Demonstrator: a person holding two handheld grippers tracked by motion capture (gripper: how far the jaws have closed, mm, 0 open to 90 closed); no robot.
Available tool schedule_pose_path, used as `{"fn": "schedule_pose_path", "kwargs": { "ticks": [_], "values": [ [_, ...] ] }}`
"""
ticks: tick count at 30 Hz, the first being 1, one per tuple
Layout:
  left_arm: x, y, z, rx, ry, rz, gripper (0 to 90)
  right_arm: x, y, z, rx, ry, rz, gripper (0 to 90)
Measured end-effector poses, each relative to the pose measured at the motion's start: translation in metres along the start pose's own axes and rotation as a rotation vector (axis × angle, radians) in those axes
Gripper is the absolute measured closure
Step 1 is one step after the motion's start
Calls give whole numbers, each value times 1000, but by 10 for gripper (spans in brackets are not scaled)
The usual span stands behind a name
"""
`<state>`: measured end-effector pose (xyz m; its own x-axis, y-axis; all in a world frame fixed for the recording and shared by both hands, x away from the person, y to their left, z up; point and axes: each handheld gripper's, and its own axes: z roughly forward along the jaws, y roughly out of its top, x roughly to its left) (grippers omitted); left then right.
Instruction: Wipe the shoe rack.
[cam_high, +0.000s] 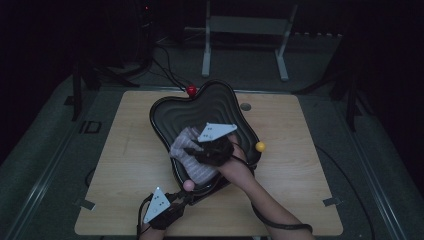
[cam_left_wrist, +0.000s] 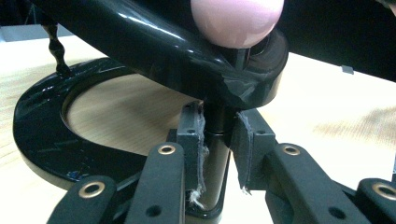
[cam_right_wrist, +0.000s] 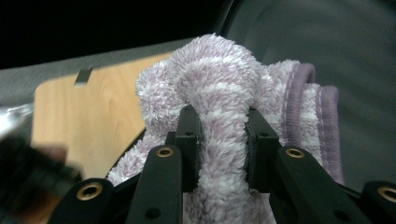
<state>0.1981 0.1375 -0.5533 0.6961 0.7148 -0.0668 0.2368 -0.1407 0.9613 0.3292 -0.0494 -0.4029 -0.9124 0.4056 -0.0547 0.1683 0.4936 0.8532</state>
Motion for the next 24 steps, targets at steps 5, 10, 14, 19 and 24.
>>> {"fn": "schedule_pose_path", "kwargs": {
  "ticks": [5, 10, 14, 19, 24],
  "values": [
    [0, 0, 0, 0, -2, 1, 744, -10, 24, 7, -24, -25, -3, 717],
    [0, 0, 0, 1, -3, 0, 743, -23, 54, 19, -52, -61, 9, 715],
    [0, 0, 0, 3, -3, 1, 744, -32, 75, 31, -50, -85, 15, 715],
    [0, 0, 0, 0, -6, -3, 744, -44, 93, 48, -55, -112, 54, 713],
    [0, 0, 0, 1, -5, -1, 744, -50, 95, 64, -27, -138, 63, 713]
  ]
}}
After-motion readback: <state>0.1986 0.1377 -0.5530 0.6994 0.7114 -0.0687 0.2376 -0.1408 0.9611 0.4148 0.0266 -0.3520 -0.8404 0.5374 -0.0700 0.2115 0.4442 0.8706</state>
